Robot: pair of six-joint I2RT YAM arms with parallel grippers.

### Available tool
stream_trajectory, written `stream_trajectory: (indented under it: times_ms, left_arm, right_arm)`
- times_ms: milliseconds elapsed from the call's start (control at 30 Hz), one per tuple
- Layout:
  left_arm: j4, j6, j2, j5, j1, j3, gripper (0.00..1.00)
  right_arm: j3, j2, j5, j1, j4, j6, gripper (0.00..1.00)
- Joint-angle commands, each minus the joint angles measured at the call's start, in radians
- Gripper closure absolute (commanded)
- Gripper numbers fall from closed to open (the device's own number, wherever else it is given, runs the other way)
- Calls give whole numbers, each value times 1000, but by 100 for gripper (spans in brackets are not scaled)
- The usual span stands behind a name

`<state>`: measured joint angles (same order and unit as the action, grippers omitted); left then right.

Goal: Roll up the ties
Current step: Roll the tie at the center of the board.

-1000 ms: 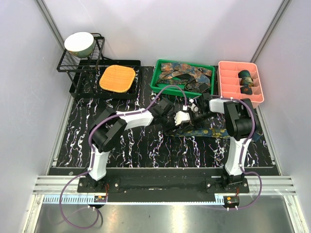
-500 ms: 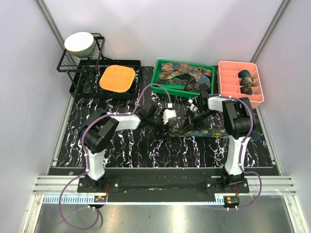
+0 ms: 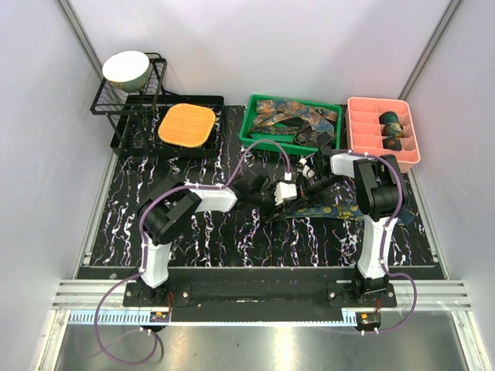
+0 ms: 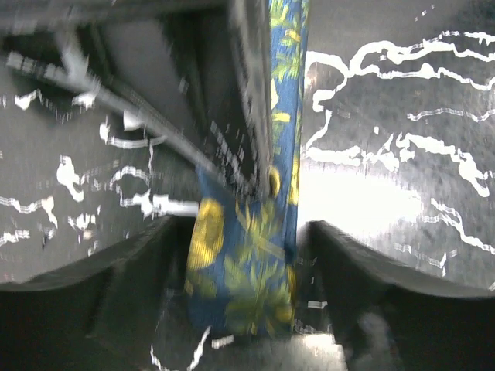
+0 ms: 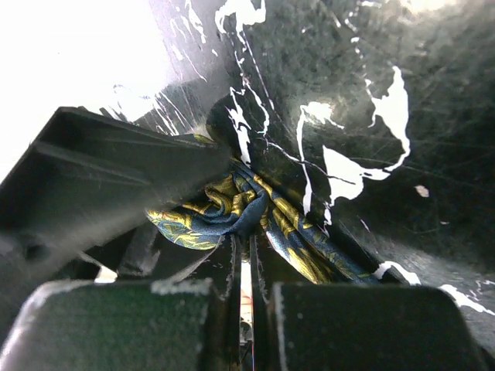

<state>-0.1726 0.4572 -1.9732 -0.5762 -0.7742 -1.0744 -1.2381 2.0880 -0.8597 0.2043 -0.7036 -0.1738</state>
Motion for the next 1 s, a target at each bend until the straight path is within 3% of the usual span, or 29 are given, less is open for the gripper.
stream_trajectory:
  times_ms: [0, 133, 367, 433, 467, 567, 667, 967]
  left_arm:
    - [140, 89, -33, 168, -27, -22, 47]
    - [232, 120, -18, 210, -34, -24, 65]
    - [312, 146, -47, 256, -40, -27, 75]
    - [324, 143, -53, 254, -39, -35, 65]
    - [320, 121, -47, 243, -37, -35, 50]
    - [245, 60, 19, 159, 1, 22, 27]
    - [135, -14, 94, 50, 64, 96, 20]
    - [-79, -77, 148, -102, 102, 156, 25]
  right_arm:
    - [17, 20, 200, 21, -31, 77, 100]
    - [19, -37, 189, 20, -77, 77, 100]
    - [-18, 27, 221, 21, -77, 74, 100]
    - [-15, 62, 267, 21, -60, 77, 100]
    - [-15, 70, 287, 21, -50, 79, 100]
    - [-35, 107, 341, 20, -36, 71, 100]
    - [-41, 121, 356, 20, -34, 60, 100]
    - [-20, 121, 372, 21, -25, 59, 100]
